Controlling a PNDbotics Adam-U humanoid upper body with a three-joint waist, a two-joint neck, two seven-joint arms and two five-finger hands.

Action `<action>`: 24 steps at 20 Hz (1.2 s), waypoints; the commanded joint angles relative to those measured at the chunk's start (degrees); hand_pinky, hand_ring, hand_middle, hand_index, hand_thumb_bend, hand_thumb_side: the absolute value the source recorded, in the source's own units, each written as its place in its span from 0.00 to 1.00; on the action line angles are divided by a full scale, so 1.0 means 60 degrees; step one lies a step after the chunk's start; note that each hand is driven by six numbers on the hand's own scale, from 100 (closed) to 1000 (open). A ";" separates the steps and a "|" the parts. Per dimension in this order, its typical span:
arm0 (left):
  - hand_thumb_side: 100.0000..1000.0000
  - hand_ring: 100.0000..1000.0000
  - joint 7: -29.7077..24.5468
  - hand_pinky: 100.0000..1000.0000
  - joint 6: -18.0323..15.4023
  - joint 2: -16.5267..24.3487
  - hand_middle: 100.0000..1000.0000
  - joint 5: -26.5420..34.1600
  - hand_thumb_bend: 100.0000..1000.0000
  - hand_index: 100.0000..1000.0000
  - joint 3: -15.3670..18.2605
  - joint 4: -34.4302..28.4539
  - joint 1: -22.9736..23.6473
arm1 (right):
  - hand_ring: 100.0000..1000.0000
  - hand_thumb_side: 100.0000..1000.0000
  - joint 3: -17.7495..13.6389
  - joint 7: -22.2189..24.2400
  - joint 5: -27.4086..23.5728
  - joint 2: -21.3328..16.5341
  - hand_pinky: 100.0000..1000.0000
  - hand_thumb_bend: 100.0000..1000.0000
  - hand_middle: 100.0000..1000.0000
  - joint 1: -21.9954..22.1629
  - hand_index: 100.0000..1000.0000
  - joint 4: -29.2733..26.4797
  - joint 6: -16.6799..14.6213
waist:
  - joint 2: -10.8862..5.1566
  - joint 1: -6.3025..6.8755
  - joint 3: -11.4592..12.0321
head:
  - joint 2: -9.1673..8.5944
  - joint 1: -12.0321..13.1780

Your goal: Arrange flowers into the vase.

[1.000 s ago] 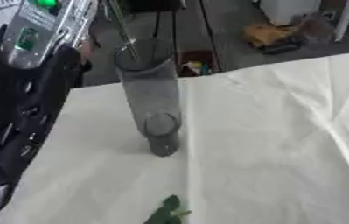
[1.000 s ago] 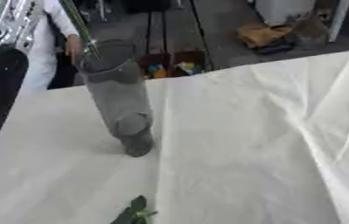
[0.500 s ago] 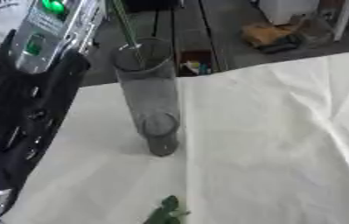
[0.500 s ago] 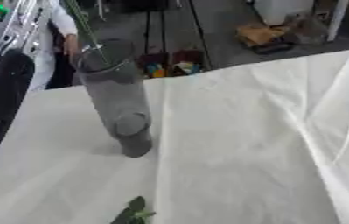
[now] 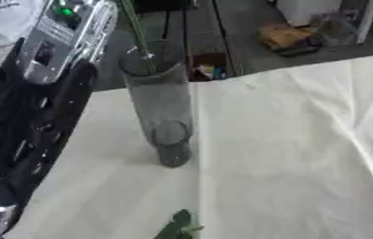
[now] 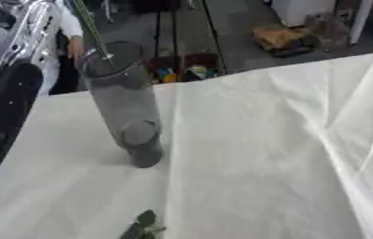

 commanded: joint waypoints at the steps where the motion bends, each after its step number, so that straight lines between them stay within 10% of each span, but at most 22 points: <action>1: 0.24 0.00 0.0069 0.00 0.0080 0.0127 0.00 -0.0096 0.02 0.00 -0.0007 -0.0224 -0.0126 | 0.75 0.89 -0.0063 -0.0011 -0.0001 -0.0058 0.84 0.00 0.30 -0.0123 0.88 -0.0172 -0.0010 | -0.0169 -0.0081 -0.0003 | -0.0119 0.0029; 24: 0.31 0.00 -0.0026 0.00 0.0021 -0.0016 0.00 -0.0248 0.01 0.00 -0.0275 -0.0246 0.0096 | 0.76 0.89 -0.0079 0.0064 0.0020 -0.0013 0.85 0.00 0.29 -0.0182 0.88 -0.0172 0.0027 | -0.0041 -0.0073 -0.0045 | -0.0225 0.0004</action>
